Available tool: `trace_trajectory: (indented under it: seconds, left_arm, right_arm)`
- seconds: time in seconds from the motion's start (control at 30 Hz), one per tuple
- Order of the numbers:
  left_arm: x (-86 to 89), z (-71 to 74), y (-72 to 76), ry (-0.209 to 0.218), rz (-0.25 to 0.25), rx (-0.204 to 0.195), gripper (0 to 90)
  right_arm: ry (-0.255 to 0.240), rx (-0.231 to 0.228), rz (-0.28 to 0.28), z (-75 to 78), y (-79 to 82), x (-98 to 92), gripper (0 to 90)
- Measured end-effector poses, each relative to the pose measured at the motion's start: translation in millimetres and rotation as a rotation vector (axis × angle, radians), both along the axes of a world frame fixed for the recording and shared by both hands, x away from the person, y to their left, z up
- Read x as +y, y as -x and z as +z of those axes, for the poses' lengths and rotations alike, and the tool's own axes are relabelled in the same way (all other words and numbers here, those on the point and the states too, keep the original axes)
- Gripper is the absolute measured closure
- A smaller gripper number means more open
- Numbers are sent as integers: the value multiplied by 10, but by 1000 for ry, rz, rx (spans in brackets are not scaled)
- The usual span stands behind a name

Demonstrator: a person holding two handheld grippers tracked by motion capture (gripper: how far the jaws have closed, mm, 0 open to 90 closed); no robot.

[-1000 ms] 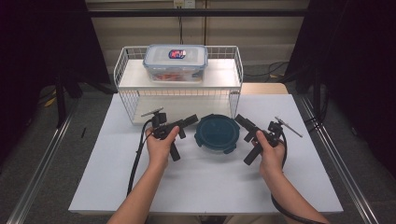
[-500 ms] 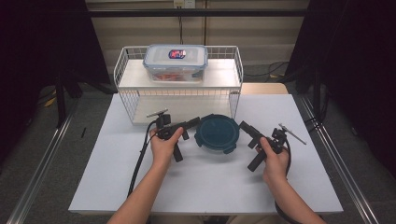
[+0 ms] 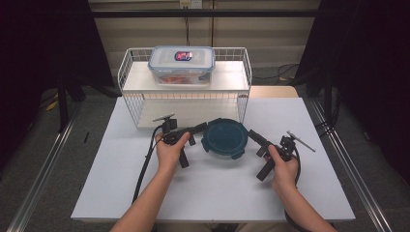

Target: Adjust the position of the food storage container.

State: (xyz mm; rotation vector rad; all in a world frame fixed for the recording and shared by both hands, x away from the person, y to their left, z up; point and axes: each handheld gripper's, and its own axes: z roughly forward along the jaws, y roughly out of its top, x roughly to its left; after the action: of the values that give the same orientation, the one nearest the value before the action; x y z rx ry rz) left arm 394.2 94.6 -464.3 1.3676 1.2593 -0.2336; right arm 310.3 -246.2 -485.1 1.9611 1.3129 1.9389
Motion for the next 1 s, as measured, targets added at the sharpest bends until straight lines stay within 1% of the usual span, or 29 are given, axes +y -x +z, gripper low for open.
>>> trace_trajectory:
  seconds: [0.07,0.1,0.13,0.17,0.2,0.23,0.27,0.3,0.33,0.4,0.43,0.5,0.53,0.57,0.6,0.63,0.67,0.7,0.73,0.77,0.8,0.83,0.87,0.9,0.97,1.0]
  left_arm:
    - [1,0,0,-5,5,-1,100]
    - [9,-1,-2,-3,-6,1,99]
    - [10,-1,-3,-5,-5,1,99]
    - [7,-1,-1,-11,1,-1,99]
    - [6,3,0,-17,6,2,99]
    - [9,2,-2,-9,4,0,99]
    - [12,5,-2,-12,4,-2,98]
    - [15,6,-2,-13,3,-3,97]
    - [18,6,-3,-13,3,-3,96]
    - [28,3,-8,-16,2,-2,93]
    - [33,2,-11,-18,3,1,88]
    - [49,3,-16,-25,2,-1,84]
    - [61,4,-17,-25,-7,0,83]
    - [65,8,-18,-31,-3,2,83]
    - [72,9,-19,-27,-5,3,83]
    - [81,11,-19,-26,-12,5,82]
    - [80,16,-16,-29,-3,7,82]
    - [89,19,-13,-34,-9,6,81]
    - [91,24,-11,-28,-10,6,80]
    - [100,30,-8,-34,-8,2,79]
    - [106,37,-6,-32,-9,-2,79]
    - [118,47,-2,-33,-8,-8,77]
    - [127,52,-2,-28,-9,-6,77]
    - [134,60,-1,-32,3,0,77]
    - [160,61,-4,-25,5,2,77]
    - [177,66,-1,-26,7,-2,78]
  right_arm:
    - [11,20,5,-4,-3,-5,518]
    - [16,19,-3,-7,-5,-10,569]
    - [39,23,-8,-10,-9,-16,608]
    - [47,32,-9,-9,-13,-20,633]
    - [48,31,-17,-11,-19,-23,678]
    - [57,36,-27,-8,-21,-26,714]
    - [65,44,-33,-2,-23,-27,738]
    - [77,40,-34,-4,-32,-30,767]
    - [81,53,-41,1,-41,-28,789]
    - [92,51,-55,0,-56,-31,838]
    - [110,47,-56,-9,-71,-35,852]
    - [121,53,-56,-16,-96,-26,878]
    - [124,64,-52,-18,-102,-18,885]
    - [124,65,-47,-26,-119,-5,885]
    - [130,65,-46,-40,-129,10,885]
    - [134,72,-44,-51,-137,27,885]
    - [137,83,-38,-68,-142,46,887]
    - [138,87,-34,-88,-150,67,889]
    - [144,93,-22,-101,-156,91,900]
    - [154,94,-20,-112,-157,117,900]
    - [157,90,-26,-118,-155,131,900]
    - [154,92,-23,-119,-155,134,900]
    - [139,96,-8,-124,-157,139,900]
    - [140,100,-6,-122,-152,149,900]
    - [149,90,-8,-127,-162,157,900]
    - [141,91,-10,-132,-168,158,900]
